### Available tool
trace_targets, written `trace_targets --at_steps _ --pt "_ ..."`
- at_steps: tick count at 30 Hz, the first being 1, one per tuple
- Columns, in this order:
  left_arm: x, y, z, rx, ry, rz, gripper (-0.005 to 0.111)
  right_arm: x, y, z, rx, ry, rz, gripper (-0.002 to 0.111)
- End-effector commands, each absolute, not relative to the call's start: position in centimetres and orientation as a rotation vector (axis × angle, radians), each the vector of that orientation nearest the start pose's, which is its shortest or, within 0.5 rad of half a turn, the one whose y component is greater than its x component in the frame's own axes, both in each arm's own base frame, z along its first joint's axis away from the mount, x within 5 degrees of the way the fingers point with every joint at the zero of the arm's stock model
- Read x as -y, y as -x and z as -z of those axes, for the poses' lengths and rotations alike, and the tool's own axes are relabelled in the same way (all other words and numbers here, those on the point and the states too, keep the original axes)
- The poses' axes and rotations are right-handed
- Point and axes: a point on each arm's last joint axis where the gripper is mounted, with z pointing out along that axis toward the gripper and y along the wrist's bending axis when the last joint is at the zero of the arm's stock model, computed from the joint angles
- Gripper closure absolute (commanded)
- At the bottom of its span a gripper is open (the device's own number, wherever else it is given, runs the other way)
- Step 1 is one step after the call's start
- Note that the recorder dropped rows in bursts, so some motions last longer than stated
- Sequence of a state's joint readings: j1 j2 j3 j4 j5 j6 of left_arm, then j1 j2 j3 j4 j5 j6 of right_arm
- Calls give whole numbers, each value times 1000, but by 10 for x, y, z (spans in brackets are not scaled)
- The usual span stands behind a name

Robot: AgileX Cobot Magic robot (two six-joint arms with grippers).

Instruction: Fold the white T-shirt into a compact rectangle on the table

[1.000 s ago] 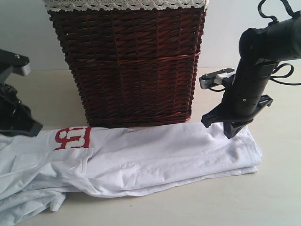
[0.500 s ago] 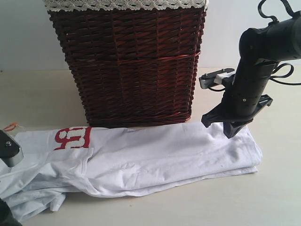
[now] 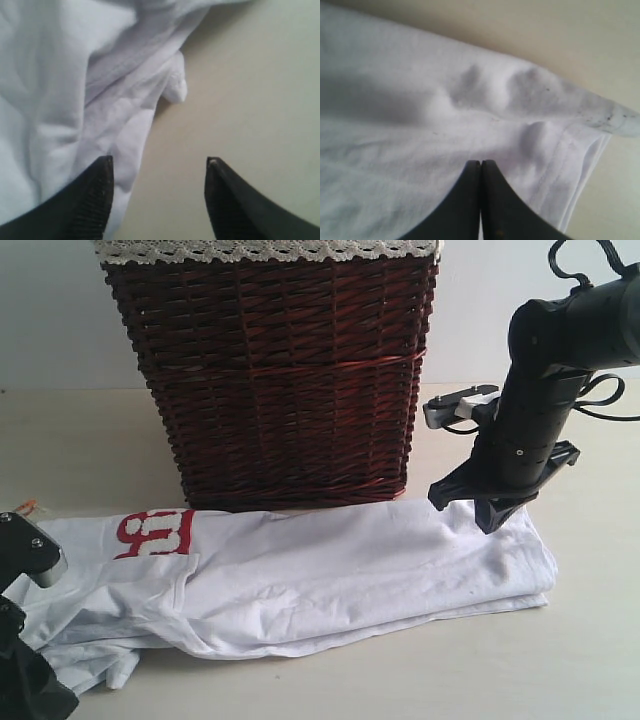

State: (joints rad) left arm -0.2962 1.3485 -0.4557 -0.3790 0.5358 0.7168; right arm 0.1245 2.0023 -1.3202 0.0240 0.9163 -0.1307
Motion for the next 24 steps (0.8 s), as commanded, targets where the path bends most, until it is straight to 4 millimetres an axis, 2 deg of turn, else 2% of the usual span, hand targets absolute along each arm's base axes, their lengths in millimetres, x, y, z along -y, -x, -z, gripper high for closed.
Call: trace_targets --at_steps 1,4,7,9,13,15,19,20,24 --pt "71 -174 -157 -2650 -1024 230 53 -47 -375 -154 -3044 375 -24 108" --pt "66 -178 -142 -2604 -1019 127 53 -47 -376 -154 -3027 371 -26 108" --pt "66 -179 -129 -2658 -995 135 53 -47 -376 -154 -3026 369 -29 108" --pt "67 -180 -126 -2682 -960 156 53 -47 -377 -154 -3024 368 -29 108" --pt "67 -183 -127 -2633 -998 120 55 -47 -377 -154 -3018 368 -29 108" --pt "66 -186 -127 -2594 -1026 81 64 -47 -377 -154 -3016 367 -29 108" --pt "64 -187 -127 -2559 -1091 42 101 -47 -377 -154 -3016 367 -29 108" --pt "64 -186 -127 -2572 -1098 50 106 -47 -377 -154 -3016 367 -29 108" --pt "66 -181 -134 -2613 -1097 106 107 -47 -377 -154 -3018 368 -29 108"
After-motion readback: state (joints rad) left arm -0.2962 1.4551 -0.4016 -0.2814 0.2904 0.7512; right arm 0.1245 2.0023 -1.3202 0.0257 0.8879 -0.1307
